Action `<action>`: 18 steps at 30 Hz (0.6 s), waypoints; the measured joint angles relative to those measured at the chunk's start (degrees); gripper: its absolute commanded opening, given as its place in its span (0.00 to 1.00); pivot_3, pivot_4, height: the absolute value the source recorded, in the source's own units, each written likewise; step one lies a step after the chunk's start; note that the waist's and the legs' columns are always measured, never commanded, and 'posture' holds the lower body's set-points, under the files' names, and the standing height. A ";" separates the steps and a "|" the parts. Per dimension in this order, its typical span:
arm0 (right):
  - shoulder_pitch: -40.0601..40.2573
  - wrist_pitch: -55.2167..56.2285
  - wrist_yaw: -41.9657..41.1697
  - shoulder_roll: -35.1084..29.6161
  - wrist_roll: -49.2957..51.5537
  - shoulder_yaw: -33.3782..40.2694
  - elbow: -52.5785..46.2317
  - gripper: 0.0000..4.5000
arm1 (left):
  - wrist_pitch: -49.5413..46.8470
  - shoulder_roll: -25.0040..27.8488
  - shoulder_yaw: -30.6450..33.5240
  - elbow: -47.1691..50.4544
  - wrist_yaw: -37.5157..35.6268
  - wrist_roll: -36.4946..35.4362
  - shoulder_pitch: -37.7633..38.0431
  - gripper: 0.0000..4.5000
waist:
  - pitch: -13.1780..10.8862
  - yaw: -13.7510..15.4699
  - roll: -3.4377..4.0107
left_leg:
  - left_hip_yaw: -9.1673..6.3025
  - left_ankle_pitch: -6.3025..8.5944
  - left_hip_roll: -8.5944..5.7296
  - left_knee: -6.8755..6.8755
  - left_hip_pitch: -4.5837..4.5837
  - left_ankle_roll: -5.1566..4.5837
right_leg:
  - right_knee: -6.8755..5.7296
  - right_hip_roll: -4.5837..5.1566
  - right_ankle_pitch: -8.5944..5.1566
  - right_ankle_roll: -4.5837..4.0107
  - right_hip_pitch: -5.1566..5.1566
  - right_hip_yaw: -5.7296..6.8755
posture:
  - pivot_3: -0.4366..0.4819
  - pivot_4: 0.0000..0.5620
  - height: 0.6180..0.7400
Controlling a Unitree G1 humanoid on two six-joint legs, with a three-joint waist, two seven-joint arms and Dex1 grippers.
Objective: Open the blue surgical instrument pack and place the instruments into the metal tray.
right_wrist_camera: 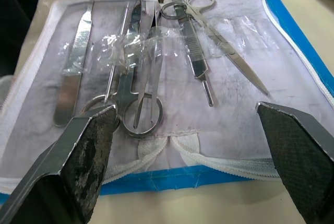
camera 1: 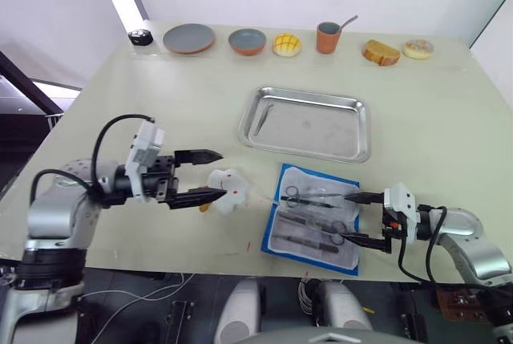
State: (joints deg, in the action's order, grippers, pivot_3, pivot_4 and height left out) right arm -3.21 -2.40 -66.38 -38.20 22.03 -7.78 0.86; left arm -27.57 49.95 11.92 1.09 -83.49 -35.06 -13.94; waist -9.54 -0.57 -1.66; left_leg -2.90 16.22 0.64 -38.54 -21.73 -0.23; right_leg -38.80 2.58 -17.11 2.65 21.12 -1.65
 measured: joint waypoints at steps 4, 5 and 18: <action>-0.25 0.05 -0.87 0.00 0.03 0.22 0.23 1.00 | 0.48 0.64 0.45 -0.77 -0.54 -0.01 0.08 0.99 | -0.05 -0.04 0.08 | -0.01 0.00 -0.01 0.02 -0.03 0.00 | 0.00 0.01 0.00 0.00 -0.01 0.02 | 0.48 0.27 1.00; -0.44 0.11 -1.00 0.00 0.03 0.22 0.33 1.00 | 0.47 0.64 0.41 -0.75 -0.48 -0.01 -0.09 0.99 | -0.05 -0.05 0.08 | -0.01 0.00 -0.01 0.02 -0.04 0.00 | 0.00 0.01 0.00 0.00 0.00 0.03 | 0.48 0.27 1.00; -0.43 4.26 -2.39 0.38 -1.57 0.28 2.20 1.00 | -5.01 -2.48 -13.27 12.36 11.90 5.15 -6.70 0.99 | -0.09 -0.02 0.12 | -0.01 0.00 -0.06 0.04 -0.05 0.00 | -0.02 -0.25 0.01 0.02 -0.01 0.00 | 0.48 0.27 1.00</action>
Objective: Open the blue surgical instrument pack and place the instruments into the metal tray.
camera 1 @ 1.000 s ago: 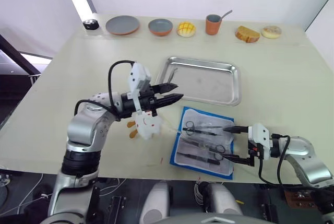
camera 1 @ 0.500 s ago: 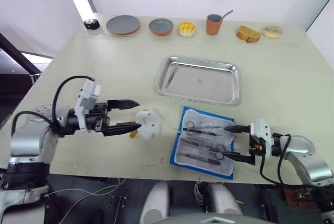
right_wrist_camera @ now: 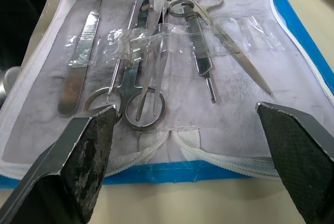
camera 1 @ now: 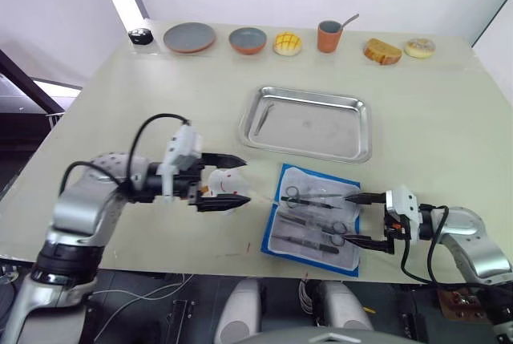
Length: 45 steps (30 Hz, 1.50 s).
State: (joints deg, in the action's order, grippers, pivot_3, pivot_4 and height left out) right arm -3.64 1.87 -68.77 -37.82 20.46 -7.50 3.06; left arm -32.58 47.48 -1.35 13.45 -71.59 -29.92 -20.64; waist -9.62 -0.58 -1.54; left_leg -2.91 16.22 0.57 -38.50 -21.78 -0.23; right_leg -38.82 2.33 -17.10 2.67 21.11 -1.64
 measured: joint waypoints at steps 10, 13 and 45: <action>0.96 1.33 1.01 1.36 -0.37 0.04 -0.25 1.00 | -3.90 -9.46 -17.33 -2.87 5.74 9.50 -14.25 0.49 | -0.01 -0.21 0.01 | 0.00 -0.01 0.00 0.02 0.02 0.00 | -0.01 -0.28 -0.01 -0.01 0.00 -0.08 | 0.48 0.27 1.00; 1.17 1.37 1.86 1.48 -0.63 0.06 -0.41 1.00 | -1.46 -11.30 -20.94 -6.29 5.47 13.01 -15.84 0.49 | -0.01 -0.18 0.01 | 0.04 -0.01 0.00 -0.03 0.02 0.00 | -0.02 -0.25 0.00 0.00 -0.01 -0.14 | 0.48 0.27 1.00; 2.80 1.00 5.35 2.26 -1.47 -0.32 -2.55 1.00 | 6.63 -18.59 -30.65 -18.70 2.44 29.94 -22.28 0.49 | 0.00 -0.22 0.01 | 0.03 -0.01 -0.05 -0.07 0.05 0.00 | -0.07 -0.31 0.00 0.00 -0.03 -0.14 | 0.48 0.27 1.00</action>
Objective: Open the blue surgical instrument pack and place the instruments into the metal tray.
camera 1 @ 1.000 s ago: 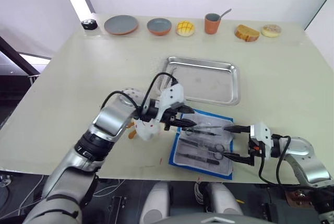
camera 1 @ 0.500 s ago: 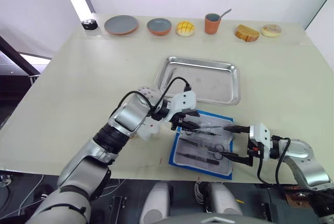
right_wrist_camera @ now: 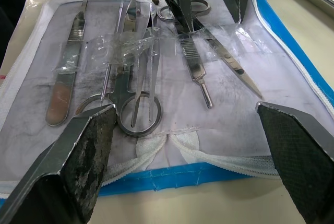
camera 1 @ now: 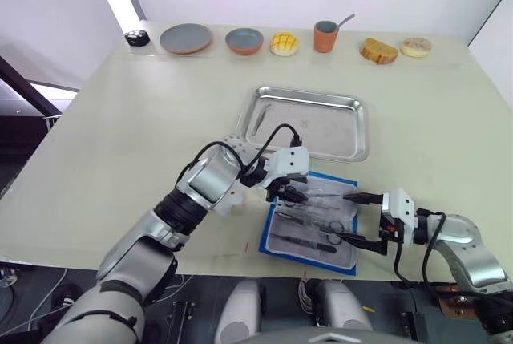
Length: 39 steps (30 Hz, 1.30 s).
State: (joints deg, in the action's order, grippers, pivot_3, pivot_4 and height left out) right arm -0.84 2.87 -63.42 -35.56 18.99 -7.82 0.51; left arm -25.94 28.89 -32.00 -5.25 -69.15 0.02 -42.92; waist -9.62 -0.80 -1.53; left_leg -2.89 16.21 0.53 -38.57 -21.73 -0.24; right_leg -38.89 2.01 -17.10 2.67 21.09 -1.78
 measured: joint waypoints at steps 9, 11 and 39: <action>-0.14 -0.08 0.30 0.36 -0.36 -0.16 -0.01 1.00 | 3.80 0.06 -0.14 -0.60 -0.65 2.37 -0.05 0.49 | 0.02 -0.12 0.00 | 0.00 0.00 0.02 0.00 0.05 0.00 | -0.01 -0.02 0.01 -0.01 -0.04 0.00 | 0.48 0.27 1.00; -0.13 -0.10 0.36 0.40 -0.45 -0.16 -0.01 1.00 | 4.99 0.01 -0.17 -1.07 -0.87 2.77 -0.04 0.49 | 0.04 -0.12 0.00 | 0.00 0.00 0.02 0.00 0.06 0.00 | -0.01 -0.02 0.01 -0.01 -0.05 -0.01 | 0.48 0.27 1.00; -3.05 -2.29 2.71 1.49 -2.53 -3.33 -0.04 1.00 | -6.27 -0.90 -6.64 -3.18 -12.24 6.78 -10.07 0.02 | 0.49 -0.75 0.08 | -0.05 0.00 0.06 0.04 0.25 0.00 | 0.03 -0.18 -0.01 -0.03 -0.27 0.03 | 0.48 0.27 1.00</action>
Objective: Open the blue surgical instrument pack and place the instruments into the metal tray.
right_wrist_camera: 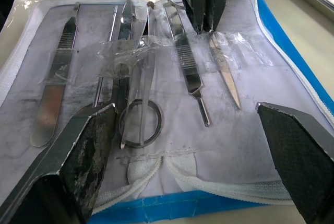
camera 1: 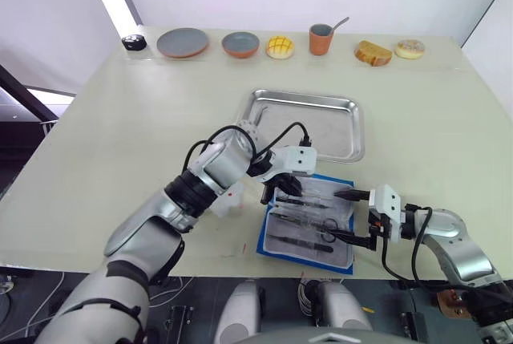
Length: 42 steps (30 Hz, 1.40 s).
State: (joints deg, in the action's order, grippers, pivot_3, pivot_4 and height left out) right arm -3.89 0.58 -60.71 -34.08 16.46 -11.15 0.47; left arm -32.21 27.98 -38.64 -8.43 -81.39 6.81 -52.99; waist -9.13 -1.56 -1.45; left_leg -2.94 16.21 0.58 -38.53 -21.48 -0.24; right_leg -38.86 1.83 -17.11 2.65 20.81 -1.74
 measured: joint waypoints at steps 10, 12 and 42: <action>-0.09 0.00 1.04 0.32 -0.07 -0.77 -0.20 1.00 | -2.34 1.21 -2.41 1.05 -3.60 1.21 -4.15 0.02 | 0.06 -0.60 0.01 | -0.02 0.00 0.02 0.05 0.04 0.00 | 0.01 -0.01 -0.01 -0.01 -0.02 0.00 | 0.48 0.27 1.00; -0.07 -0.03 1.28 0.32 -0.07 -0.96 -0.36 1.00 | -2.10 2.12 -2.41 1.08 -4.08 1.34 -4.31 0.02 | 0.06 -0.71 0.02 | -0.02 0.00 0.03 0.07 0.05 0.00 | 0.01 -0.02 -0.01 -0.02 -0.02 -0.01 | 0.48 0.27 1.00; -0.66 -0.52 0.68 -1.27 -0.06 -1.40 -0.34 1.00 | -21.55 4.27 27.21 9.55 21.03 -11.23 5.62 0.02 | 0.23 -0.13 -0.19 | -0.02 0.00 0.07 0.13 0.22 0.00 | 0.02 0.13 -0.04 -0.03 -0.15 0.00 | 0.48 0.27 1.00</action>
State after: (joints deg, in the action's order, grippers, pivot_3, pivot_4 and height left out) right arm -4.54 0.06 -60.03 -35.35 16.40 -12.55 0.14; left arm -53.76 32.25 -11.43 1.12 -60.37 -4.42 -47.37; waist -8.89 -1.68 -1.64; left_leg -2.96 16.22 0.65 -38.40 -21.26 -0.24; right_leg -38.84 1.96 -17.15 2.61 20.67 -1.75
